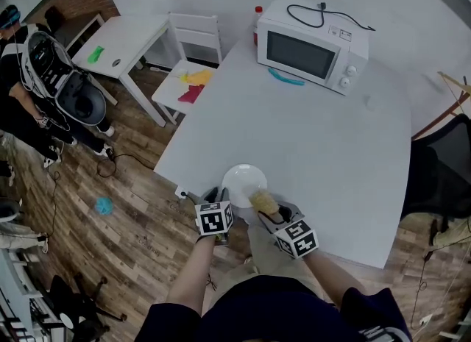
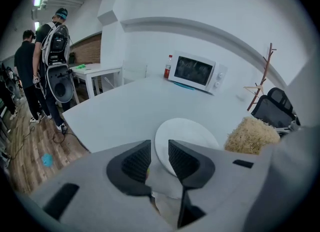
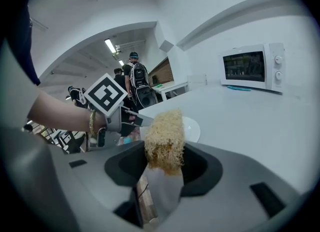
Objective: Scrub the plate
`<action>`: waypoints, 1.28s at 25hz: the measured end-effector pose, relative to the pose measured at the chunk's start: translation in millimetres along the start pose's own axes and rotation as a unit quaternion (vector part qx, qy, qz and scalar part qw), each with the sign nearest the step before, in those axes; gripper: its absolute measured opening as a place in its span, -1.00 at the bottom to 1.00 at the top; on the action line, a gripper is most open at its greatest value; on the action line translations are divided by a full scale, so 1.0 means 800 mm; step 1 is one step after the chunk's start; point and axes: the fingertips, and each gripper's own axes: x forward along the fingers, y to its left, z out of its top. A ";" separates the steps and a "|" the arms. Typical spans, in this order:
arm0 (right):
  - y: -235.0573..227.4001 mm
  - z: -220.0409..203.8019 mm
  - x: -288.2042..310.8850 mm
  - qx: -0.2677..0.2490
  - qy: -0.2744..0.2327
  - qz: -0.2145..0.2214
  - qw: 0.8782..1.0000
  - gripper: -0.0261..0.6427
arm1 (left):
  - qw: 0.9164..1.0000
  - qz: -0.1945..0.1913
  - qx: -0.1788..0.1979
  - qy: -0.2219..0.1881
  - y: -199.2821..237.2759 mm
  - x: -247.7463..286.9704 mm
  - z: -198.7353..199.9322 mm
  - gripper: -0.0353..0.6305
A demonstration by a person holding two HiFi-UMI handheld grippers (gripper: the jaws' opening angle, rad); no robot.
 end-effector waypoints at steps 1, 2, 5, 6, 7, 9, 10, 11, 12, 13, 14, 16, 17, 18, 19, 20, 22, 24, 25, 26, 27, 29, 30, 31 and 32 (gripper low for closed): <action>0.005 0.002 -0.002 -0.001 -0.004 0.000 1.000 -0.39 | 1.000 0.000 -0.002 -0.007 -0.001 -0.012 -0.001 -0.59; 0.011 0.004 -0.005 -0.002 -0.008 0.000 1.000 -0.39 | 1.000 0.000 -0.005 -0.014 -0.001 -0.024 -0.002 -0.59; 0.034 0.008 -0.015 -0.001 -0.023 0.002 1.000 -0.39 | 0.999 -0.002 -0.016 -0.036 -0.004 -0.066 -0.008 -0.61; 0.043 0.008 -0.020 -0.001 -0.028 0.002 1.000 -0.39 | 0.999 -0.002 -0.019 -0.044 -0.005 -0.081 -0.010 -0.66; 0.053 0.008 -0.025 0.000 -0.032 0.002 0.999 -0.39 | 0.998 -0.003 -0.022 -0.051 -0.006 -0.096 -0.013 -0.70; 0.072 0.008 -0.036 0.003 -0.042 0.001 0.999 -0.39 | 0.998 -0.007 -0.028 -0.063 -0.009 -0.123 -0.019 -0.76; 0.080 0.008 -0.042 0.005 -0.047 0.001 0.999 -0.39 | 0.997 -0.009 -0.031 -0.068 -0.011 -0.136 -0.021 -0.79; 0.089 0.008 -0.048 0.008 -0.052 0.002 0.999 -0.39 | 0.997 -0.012 -0.034 -0.074 -0.015 -0.147 -0.024 -0.81; 0.097 0.007 -0.054 0.010 -0.056 0.002 0.998 -0.39 | 0.996 -0.015 -0.035 -0.079 -0.018 -0.159 -0.026 -0.82; 0.105 0.006 -0.060 0.010 -0.061 0.004 0.998 -0.39 | 0.996 -0.018 -0.036 -0.085 -0.022 -0.170 -0.028 -0.83; 0.112 0.005 -0.067 0.010 -0.064 0.006 0.998 -0.39 | 0.995 -0.021 -0.037 -0.090 -0.026 -0.180 -0.031 -0.84; 0.126 0.002 -0.078 0.008 -0.069 0.011 0.998 -0.39 | 0.994 -0.029 -0.043 -0.096 -0.034 -0.199 -0.038 -0.84; 0.130 0.000 -0.083 0.008 -0.071 0.014 0.997 -0.39 | 0.994 -0.033 -0.047 -0.097 -0.038 -0.207 -0.042 -0.84; 0.134 -0.001 -0.088 0.010 -0.072 0.016 0.997 -0.39 | 0.993 -0.036 -0.050 -0.098 -0.043 -0.214 -0.046 -0.84; 0.136 -0.003 -0.091 0.012 -0.074 0.018 0.997 -0.39 | 0.993 -0.039 -0.050 -0.099 -0.047 -0.221 -0.050 -0.84; 0.138 -0.005 -0.094 0.013 -0.075 0.020 0.997 -0.39 | 0.993 -0.040 -0.049 -0.101 -0.050 -0.228 -0.054 -0.84; 0.143 -0.009 -0.097 0.014 -0.075 0.024 0.997 -0.39 | 0.992 -0.041 -0.049 -0.105 -0.055 -0.241 -0.062 -0.84; 0.151 -0.011 -0.104 0.011 -0.076 0.031 0.997 -0.39 | 0.992 -0.042 -0.055 -0.108 -0.058 -0.254 -0.072 -0.84; 0.154 -0.010 -0.108 0.007 -0.078 0.036 0.996 -0.39 | 0.991 -0.041 -0.060 -0.111 -0.061 -0.261 -0.077 -0.84; 0.157 -0.010 -0.115 0.002 -0.080 0.041 0.996 -0.39 | 0.991 -0.040 -0.065 -0.113 -0.065 -0.267 -0.082 -0.84; 0.160 -0.010 -0.122 -0.003 -0.082 0.047 0.996 -0.39 | 0.990 -0.038 -0.071 -0.117 -0.071 -0.273 -0.087 -0.84; 0.163 -0.013 -0.138 -0.011 -0.084 0.058 0.995 -0.39 | 0.989 -0.032 -0.084 -0.121 -0.083 -0.284 -0.098 -0.84; 0.164 -0.017 -0.147 -0.013 -0.084 0.063 0.994 -0.39 | 0.988 -0.030 -0.090 -0.121 -0.091 -0.289 -0.105 -0.84; 0.165 -0.022 -0.156 -0.015 -0.083 0.067 0.994 -0.39 | 0.987 -0.028 -0.097 -0.122 -0.100 -0.294 -0.112 -0.84; 0.166 -0.027 -0.167 -0.017 -0.082 0.072 0.994 -0.39 | 0.987 -0.027 -0.104 -0.122 -0.109 -0.299 -0.119 -0.84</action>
